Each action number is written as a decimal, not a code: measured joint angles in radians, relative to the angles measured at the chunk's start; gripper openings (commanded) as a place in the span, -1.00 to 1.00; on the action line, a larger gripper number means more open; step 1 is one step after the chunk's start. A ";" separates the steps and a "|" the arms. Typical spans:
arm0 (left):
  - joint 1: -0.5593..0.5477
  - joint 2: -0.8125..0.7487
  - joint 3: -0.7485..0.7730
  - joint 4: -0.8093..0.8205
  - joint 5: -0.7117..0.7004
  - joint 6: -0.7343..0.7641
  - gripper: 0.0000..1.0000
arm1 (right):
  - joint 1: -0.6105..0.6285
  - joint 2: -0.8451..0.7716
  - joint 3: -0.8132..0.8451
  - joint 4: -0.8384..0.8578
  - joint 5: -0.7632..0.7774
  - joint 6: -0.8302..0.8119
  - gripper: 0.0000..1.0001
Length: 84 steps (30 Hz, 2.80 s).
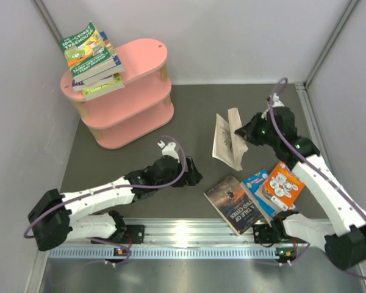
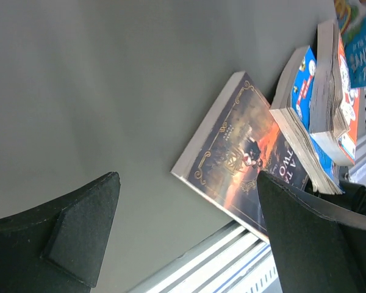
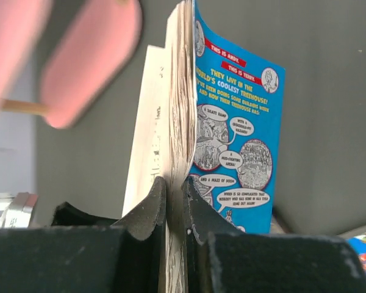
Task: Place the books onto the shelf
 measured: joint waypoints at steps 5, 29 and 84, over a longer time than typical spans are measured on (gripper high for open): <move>0.000 -0.134 -0.066 -0.037 -0.078 -0.015 0.98 | -0.113 -0.280 -0.391 0.228 -0.080 0.182 -1.00; 0.000 0.008 -0.021 -0.085 -0.167 0.005 0.96 | -0.370 0.210 -1.085 1.735 -0.597 1.012 -1.00; 0.001 0.482 0.214 0.114 -0.036 0.061 0.90 | -0.214 0.334 -0.716 0.887 -0.648 0.308 -0.80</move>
